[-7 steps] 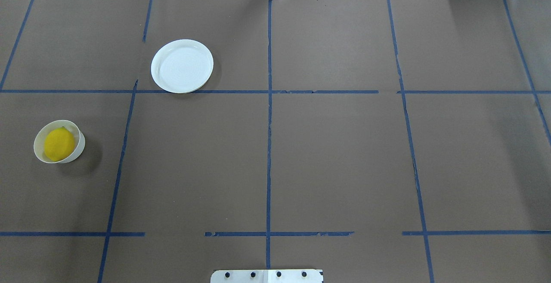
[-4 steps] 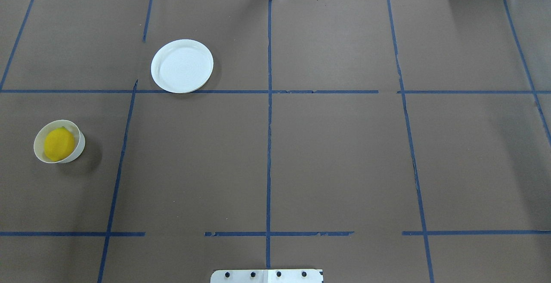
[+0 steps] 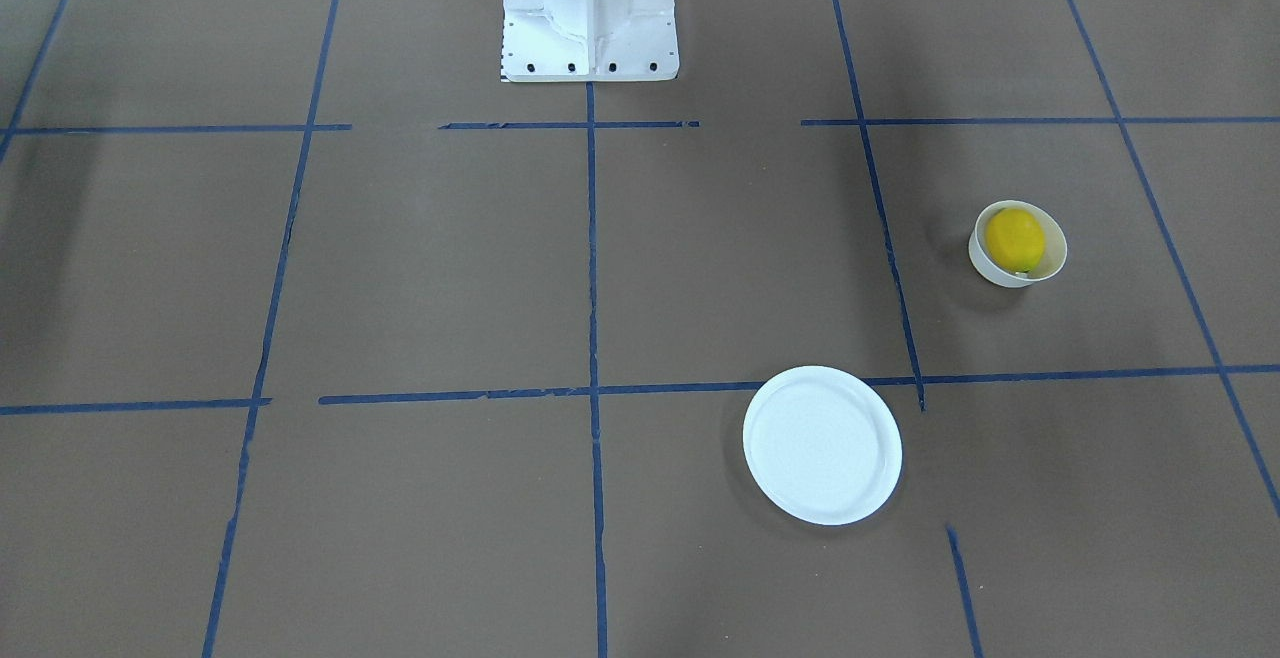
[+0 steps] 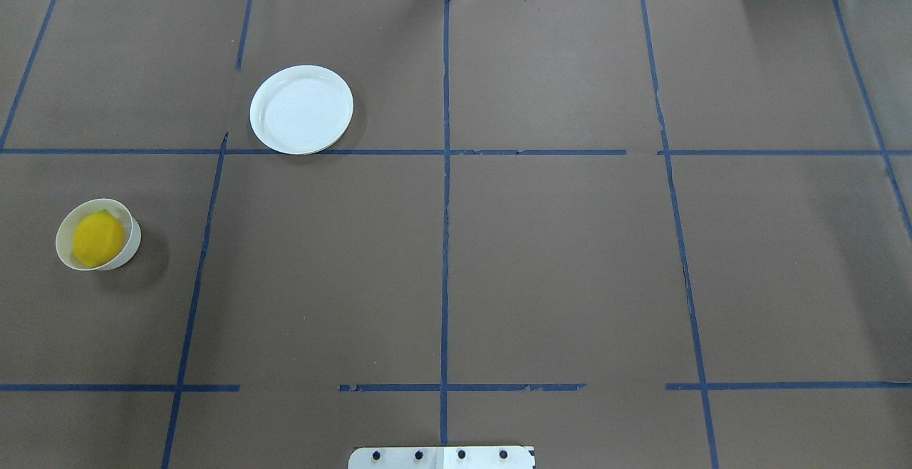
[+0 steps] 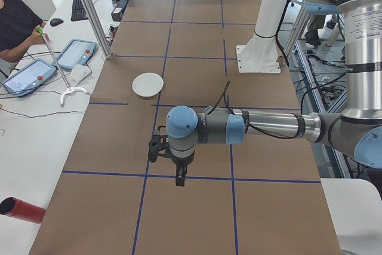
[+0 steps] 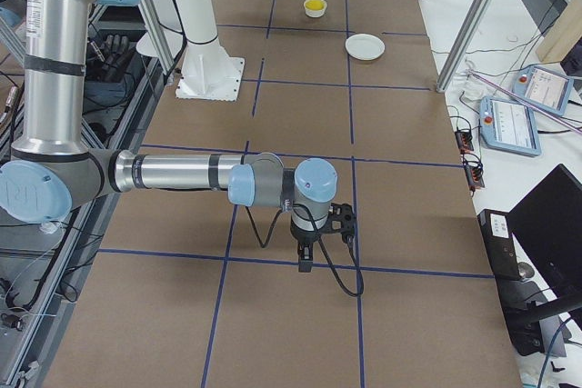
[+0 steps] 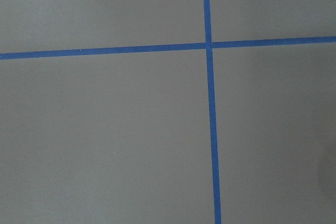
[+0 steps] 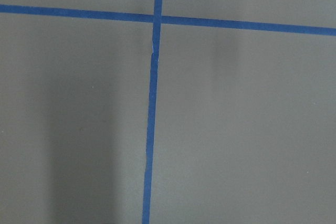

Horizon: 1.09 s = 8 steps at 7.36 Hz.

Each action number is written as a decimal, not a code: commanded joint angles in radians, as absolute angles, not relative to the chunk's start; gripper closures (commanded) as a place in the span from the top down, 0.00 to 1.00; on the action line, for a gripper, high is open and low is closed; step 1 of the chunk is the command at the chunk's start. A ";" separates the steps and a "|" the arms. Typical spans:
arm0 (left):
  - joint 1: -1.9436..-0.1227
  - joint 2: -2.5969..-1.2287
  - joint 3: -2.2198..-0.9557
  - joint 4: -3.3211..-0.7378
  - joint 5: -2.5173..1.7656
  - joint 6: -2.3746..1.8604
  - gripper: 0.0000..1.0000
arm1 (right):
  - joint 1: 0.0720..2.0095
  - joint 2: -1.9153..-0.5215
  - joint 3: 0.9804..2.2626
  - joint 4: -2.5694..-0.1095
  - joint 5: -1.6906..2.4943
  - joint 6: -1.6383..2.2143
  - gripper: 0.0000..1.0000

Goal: Move lemon from plate to bowl

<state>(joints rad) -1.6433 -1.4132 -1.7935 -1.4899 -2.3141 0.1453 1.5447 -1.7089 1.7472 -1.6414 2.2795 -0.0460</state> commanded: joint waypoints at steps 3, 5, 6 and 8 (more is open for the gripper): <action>-1.644 -1.413 -1.787 -1.479 -2.330 0.193 1.00 | 1.545 -1.709 1.747 -1.641 2.279 -0.046 1.00; -1.647 -1.410 -1.798 -1.474 -2.332 0.193 1.00 | 1.545 -1.709 1.747 -1.641 2.279 -0.046 1.00; -1.652 -1.414 -1.805 -1.439 -2.332 0.193 1.00 | 1.545 -1.709 1.747 -1.641 2.279 -0.046 1.00; -1.680 -1.419 -1.847 -1.393 -2.329 0.193 1.00 | 1.545 -1.709 1.747 -1.641 2.279 -0.046 1.00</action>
